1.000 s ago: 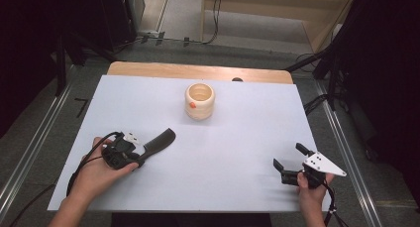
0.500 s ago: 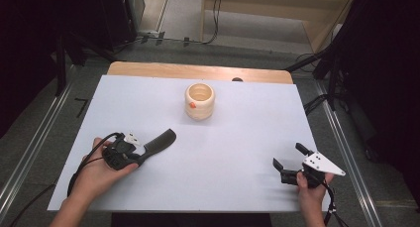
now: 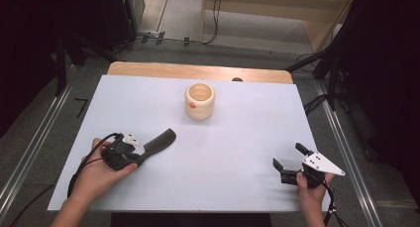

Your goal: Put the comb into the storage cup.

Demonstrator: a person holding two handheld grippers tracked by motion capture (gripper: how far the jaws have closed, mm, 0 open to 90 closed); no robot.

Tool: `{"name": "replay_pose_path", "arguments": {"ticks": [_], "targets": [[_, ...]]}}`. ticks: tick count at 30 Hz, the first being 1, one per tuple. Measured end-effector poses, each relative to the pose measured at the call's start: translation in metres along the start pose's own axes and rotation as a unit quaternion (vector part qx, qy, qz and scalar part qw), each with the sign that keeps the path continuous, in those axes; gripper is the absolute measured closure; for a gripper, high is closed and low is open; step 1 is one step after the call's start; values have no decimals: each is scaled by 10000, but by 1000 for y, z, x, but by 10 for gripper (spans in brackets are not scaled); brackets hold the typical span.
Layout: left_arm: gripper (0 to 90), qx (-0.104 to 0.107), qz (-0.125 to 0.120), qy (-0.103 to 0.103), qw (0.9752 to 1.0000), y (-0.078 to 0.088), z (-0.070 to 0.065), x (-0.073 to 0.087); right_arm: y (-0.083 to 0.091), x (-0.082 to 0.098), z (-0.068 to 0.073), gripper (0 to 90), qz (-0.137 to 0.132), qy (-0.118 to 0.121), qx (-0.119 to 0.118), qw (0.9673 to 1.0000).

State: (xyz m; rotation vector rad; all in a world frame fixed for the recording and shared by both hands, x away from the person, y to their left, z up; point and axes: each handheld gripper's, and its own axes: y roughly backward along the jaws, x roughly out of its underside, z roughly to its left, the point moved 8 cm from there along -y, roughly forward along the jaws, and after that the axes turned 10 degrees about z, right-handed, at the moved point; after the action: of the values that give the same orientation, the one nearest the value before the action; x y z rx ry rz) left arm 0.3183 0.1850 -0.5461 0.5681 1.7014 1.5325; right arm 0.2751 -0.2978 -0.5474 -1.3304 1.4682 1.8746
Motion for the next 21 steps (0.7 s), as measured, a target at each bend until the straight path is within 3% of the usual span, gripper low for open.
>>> {"name": "replay_pose_path", "arguments": {"ticks": [5,13,21], "targets": [[722,-42,-33,-39,10000,1,-1,1,0,0,0,0,-2,17,-5,10000],[723,64,-182,33,9998,3,-1,1,0,0,1,0,6,37,-18,10000],[722,-12,-464,60,9989,9,-2,-2,1,0,1,0,-12,26,-33,10000]]}}
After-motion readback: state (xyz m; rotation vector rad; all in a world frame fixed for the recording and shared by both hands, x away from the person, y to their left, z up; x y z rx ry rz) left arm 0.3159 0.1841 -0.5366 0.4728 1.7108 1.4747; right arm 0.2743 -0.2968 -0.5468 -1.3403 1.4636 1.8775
